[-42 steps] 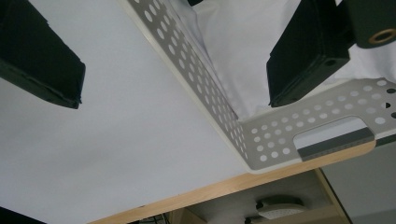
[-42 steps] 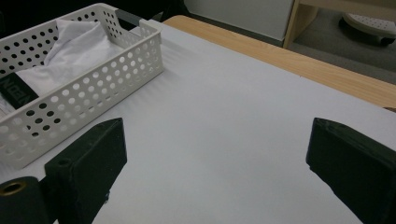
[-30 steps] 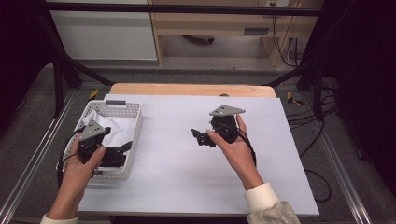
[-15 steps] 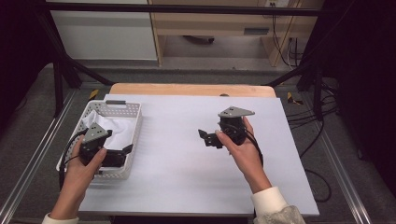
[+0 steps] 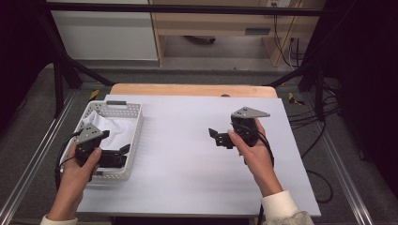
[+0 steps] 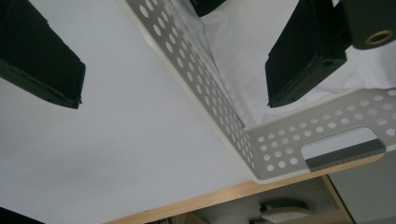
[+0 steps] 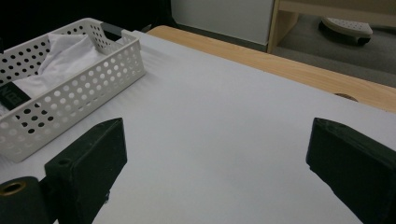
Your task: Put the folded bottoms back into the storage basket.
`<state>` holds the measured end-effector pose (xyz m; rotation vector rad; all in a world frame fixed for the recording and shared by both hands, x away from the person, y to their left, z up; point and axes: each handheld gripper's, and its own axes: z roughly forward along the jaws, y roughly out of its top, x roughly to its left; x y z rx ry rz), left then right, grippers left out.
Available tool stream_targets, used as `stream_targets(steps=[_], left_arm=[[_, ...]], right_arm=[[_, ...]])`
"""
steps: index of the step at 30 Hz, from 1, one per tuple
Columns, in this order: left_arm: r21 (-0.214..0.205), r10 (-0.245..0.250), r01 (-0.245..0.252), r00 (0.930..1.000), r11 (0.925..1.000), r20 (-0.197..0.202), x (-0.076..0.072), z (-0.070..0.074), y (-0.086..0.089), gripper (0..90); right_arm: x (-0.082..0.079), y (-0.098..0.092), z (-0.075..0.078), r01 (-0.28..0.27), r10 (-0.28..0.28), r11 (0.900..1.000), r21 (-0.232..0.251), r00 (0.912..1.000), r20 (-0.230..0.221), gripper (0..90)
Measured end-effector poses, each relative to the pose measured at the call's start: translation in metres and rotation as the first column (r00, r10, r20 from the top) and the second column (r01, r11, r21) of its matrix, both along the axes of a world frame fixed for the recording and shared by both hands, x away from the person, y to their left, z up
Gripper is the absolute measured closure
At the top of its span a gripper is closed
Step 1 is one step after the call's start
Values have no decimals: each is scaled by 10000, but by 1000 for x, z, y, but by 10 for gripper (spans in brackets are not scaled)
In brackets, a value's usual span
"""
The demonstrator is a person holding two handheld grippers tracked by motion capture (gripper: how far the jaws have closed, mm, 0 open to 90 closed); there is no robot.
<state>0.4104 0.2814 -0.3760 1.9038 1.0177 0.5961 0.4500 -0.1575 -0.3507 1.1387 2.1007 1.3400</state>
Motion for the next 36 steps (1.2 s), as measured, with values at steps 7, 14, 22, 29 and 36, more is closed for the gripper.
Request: stream_targets(steps=[7, 14, 22, 29, 36], left_arm=[[-1, -67, 67, 9999, 10000, 120, -2, 2, -1, 48], [124, -212, 212, 9998, 9997, -1, -2, -2, -5, 47], [45, -171, 171, 9998, 9998, -57, -1, -6, -2, 47], [105, -200, 200, 9998, 9997, -41, -1, -7, -3, 47], [69, -174, 174, 9998, 9998, -48, -1, -7, -1, 47]], right_arm=[[-4, -9, 1, 117, -116, 9998, -127, 9999, 84, 54], [-9, -21, 1, 515, -520, 9986, 130, 9978, 408, 53], [-15, -35, 1, 874, -890, 9958, 276, 9942, 610, 53], [-20, -47, -2, 1077, -1104, 9931, 458, 9920, 610, 52], [-28, -62, -4, 1284, -1316, 9903, 537, 9895, 604, 49]])
